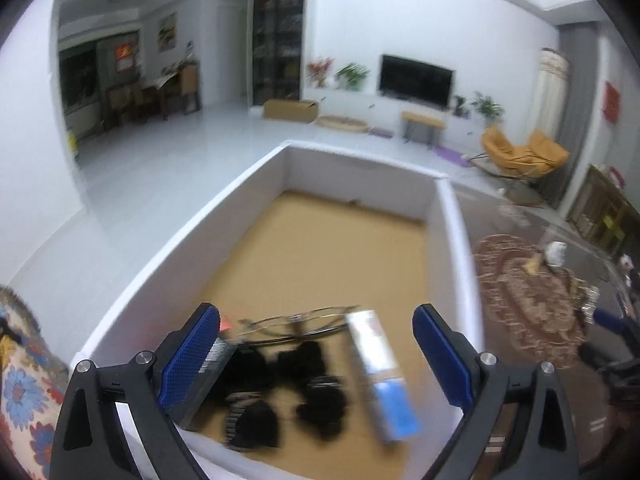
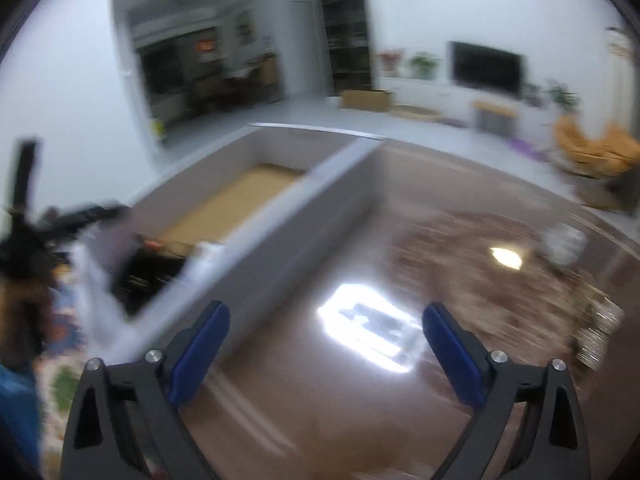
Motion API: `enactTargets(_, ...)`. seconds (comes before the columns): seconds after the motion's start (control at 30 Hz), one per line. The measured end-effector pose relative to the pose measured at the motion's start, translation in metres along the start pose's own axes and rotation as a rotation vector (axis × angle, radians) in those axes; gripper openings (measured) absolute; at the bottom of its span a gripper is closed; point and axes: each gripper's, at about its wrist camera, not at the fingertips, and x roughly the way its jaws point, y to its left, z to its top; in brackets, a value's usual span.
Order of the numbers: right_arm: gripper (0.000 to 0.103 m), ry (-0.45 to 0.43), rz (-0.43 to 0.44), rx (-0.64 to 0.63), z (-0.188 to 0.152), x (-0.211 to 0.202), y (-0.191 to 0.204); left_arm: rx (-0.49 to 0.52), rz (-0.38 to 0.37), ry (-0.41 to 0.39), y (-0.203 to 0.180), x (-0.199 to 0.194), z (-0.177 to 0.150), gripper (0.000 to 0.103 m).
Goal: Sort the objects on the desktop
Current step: 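Carry the soap box and blue box into the bin and open both tools, then grasp the rhinestone bow clip with the right tool while the left tool grasps the gold-capped tube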
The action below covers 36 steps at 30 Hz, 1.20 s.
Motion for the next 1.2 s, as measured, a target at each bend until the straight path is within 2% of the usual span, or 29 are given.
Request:
enactTargets(0.1,0.098,0.048,-0.136,0.040,-0.044,-0.005,-0.060,0.051,-0.093,-0.046,-0.051,-0.021,0.006,0.098)
enactTargets(0.2,0.098,0.119,-0.264,0.166,-0.097,-0.014,-0.138,0.118,-0.207,-0.065,-0.103,-0.039,0.004,0.101)
enactTargets(0.27,0.098,0.143,-0.318,0.237,-0.121,-0.021,-0.173,0.185,-0.284,-0.052,-0.146,-0.043,-0.002,0.103)
enactTargets(0.33,0.098,0.173,-0.363,0.317,-0.143,-0.028,-0.208,0.237,-0.349,-0.002,-0.182,-0.037,-0.012,0.103)
enactTargets(0.4,0.098,0.192,-0.380,0.382,-0.155,-0.032,-0.228,0.277,-0.409,0.084,-0.217,-0.019,-0.030,0.103)
enactTargets(0.5,0.099,0.187,-0.382,0.387,-0.159,-0.032,-0.235,0.306,-0.445,0.182,-0.253,0.013,-0.054,0.103)
enactTargets(0.6,0.099,0.201,-0.361,0.365,-0.156,-0.025,-0.231,0.348,-0.418,0.249,-0.285,0.047,-0.078,0.103)
enactTargets(0.7,0.100,0.222,-0.363,0.339,-0.147,-0.009,-0.219,0.388,-0.376,0.274,-0.299,0.076,-0.089,0.103)
enactTargets(0.93,0.103,0.238,-0.339,0.377,-0.119,0.024,-0.220,0.410,-0.336,0.296,-0.307,0.118,-0.092,0.103)
enactTargets(1.1,0.103,0.157,-0.279,0.507,-0.115,0.018,-0.243,0.417,-0.324,0.328,-0.302,0.141,-0.098,0.103)
enactTargets(1.2,0.103,0.114,-0.299,0.545,-0.122,0.009,-0.254,0.422,-0.316,0.306,-0.298,0.144,-0.101,0.103)
